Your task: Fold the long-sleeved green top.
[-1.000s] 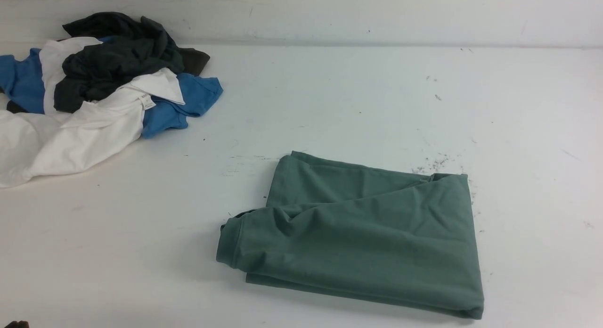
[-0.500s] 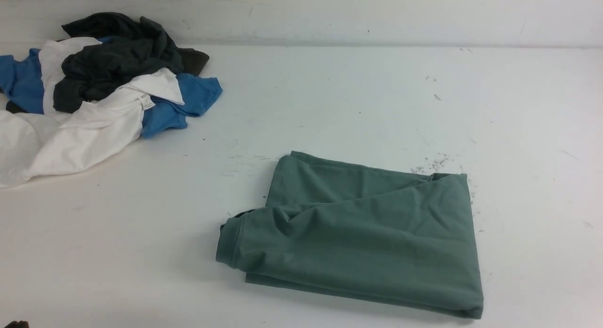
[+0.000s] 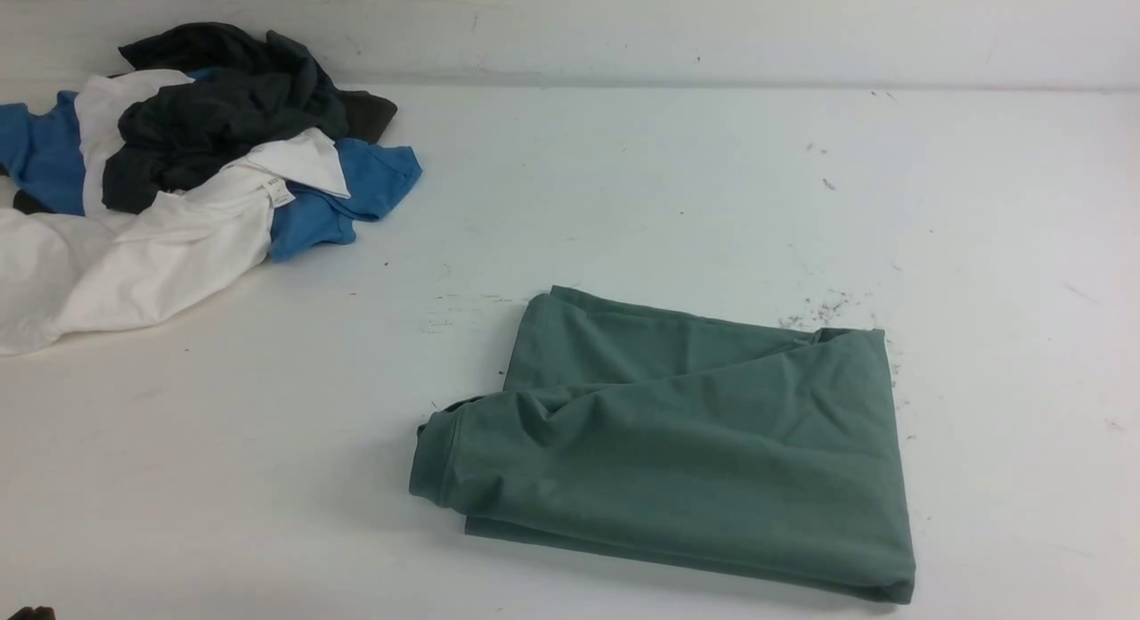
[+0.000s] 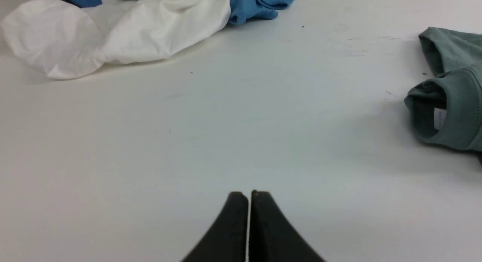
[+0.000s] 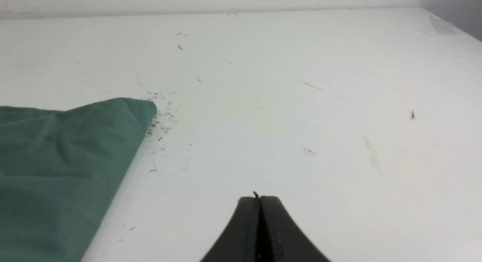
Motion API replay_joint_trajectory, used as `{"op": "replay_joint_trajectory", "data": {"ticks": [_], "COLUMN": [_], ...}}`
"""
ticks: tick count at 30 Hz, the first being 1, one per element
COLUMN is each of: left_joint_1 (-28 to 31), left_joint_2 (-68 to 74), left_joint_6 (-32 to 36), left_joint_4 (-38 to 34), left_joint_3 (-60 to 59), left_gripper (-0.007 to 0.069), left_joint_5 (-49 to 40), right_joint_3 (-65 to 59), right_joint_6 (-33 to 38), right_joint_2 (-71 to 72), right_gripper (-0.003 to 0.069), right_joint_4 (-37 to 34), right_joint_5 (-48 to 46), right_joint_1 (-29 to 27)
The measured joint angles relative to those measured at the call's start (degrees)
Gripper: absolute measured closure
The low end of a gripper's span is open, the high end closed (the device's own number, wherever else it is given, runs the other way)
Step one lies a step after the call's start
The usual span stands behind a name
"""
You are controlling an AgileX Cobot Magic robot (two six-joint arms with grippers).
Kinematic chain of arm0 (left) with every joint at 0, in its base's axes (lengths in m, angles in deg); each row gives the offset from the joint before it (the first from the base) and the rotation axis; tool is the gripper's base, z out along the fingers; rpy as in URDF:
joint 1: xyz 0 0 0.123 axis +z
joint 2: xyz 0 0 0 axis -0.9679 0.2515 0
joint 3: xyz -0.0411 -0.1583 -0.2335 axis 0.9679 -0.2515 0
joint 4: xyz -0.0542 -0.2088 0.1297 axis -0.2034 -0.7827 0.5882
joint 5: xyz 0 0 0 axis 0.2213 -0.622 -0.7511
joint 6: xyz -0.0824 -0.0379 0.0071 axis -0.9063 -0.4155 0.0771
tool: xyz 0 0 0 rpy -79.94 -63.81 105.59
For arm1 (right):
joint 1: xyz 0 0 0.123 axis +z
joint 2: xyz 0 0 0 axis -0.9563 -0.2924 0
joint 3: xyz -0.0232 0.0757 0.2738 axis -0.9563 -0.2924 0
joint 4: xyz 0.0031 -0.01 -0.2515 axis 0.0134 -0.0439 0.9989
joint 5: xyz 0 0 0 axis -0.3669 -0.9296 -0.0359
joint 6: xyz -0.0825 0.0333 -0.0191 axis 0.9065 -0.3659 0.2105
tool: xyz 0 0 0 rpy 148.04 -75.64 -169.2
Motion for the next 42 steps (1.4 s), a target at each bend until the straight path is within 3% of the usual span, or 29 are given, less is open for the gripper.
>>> {"op": "replay_joint_trajectory", "data": {"ticks": [42], "left_joint_1": [0.0], "left_joint_2": [0.0], "left_joint_6": [0.0], "left_joint_4": [0.0], "left_joint_3": [0.0], "left_gripper": [0.0629], "left_joint_5": [0.0], "right_joint_3": [0.0], "right_joint_6": [0.5], "right_joint_2": [0.0], "right_gripper": [0.0673], "right_joint_4": [-0.8], "right_joint_5": [0.0], "right_joint_1": [0.6]}}
